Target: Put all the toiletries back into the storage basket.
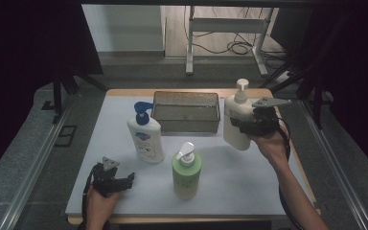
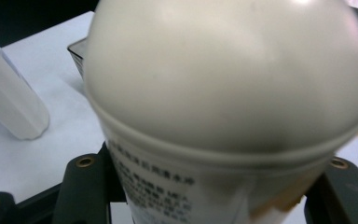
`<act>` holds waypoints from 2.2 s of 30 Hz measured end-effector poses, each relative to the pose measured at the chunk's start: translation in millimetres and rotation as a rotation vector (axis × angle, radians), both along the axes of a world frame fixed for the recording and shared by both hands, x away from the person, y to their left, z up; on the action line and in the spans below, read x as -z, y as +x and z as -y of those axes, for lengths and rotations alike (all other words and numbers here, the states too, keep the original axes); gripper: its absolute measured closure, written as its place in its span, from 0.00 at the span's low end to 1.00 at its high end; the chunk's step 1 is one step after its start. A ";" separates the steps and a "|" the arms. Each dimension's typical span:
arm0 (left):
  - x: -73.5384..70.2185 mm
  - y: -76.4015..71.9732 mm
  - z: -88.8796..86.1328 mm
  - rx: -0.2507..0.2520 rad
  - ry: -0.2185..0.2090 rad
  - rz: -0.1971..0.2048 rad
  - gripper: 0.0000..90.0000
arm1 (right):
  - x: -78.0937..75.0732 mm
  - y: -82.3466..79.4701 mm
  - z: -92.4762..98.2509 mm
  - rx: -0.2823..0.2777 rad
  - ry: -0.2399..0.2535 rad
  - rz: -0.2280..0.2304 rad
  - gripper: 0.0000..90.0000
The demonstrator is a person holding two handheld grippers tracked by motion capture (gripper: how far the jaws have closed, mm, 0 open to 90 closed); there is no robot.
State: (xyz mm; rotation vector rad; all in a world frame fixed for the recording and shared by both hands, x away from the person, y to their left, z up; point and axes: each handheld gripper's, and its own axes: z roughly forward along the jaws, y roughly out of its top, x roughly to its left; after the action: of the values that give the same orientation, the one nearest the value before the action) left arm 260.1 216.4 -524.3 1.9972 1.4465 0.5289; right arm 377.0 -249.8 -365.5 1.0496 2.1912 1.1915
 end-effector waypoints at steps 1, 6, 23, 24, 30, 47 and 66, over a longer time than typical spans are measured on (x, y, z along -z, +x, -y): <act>0.0 0.0 0.0 0.000 0.000 0.000 0.13 | 0.0 0.0 0.0 0.000 0.000 0.000 0.43; 0.0 0.0 0.0 0.000 0.000 0.000 0.13 | -7.1 3.8 -10.5 -0.011 0.006 0.006 0.43; 0.1 0.0 0.0 0.000 -0.001 0.001 0.13 | -25.3 20.6 -47.3 -0.049 0.008 0.031 0.43; 0.1 0.0 -0.1 0.000 0.001 0.001 0.13 | -27.3 23.9 -54.1 -0.057 0.014 0.034 0.43; 0.1 0.0 0.0 -0.001 -0.001 0.002 0.13 | -29.6 33.2 -71.3 -0.074 0.010 0.042 0.43; 0.2 -0.1 0.1 -0.001 -0.003 0.002 0.13 | -25.9 60.8 -109.5 -0.077 0.007 0.052 0.44; 0.2 -0.1 0.1 -0.002 -0.003 0.001 0.13 | -21.1 88.7 -140.7 -0.059 0.010 0.056 0.44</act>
State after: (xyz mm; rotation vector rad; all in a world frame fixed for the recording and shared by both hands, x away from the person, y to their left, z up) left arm 260.0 216.3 -524.5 1.9933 1.4473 0.5285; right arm 465.7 -109.2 -344.4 0.9502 2.1883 1.2439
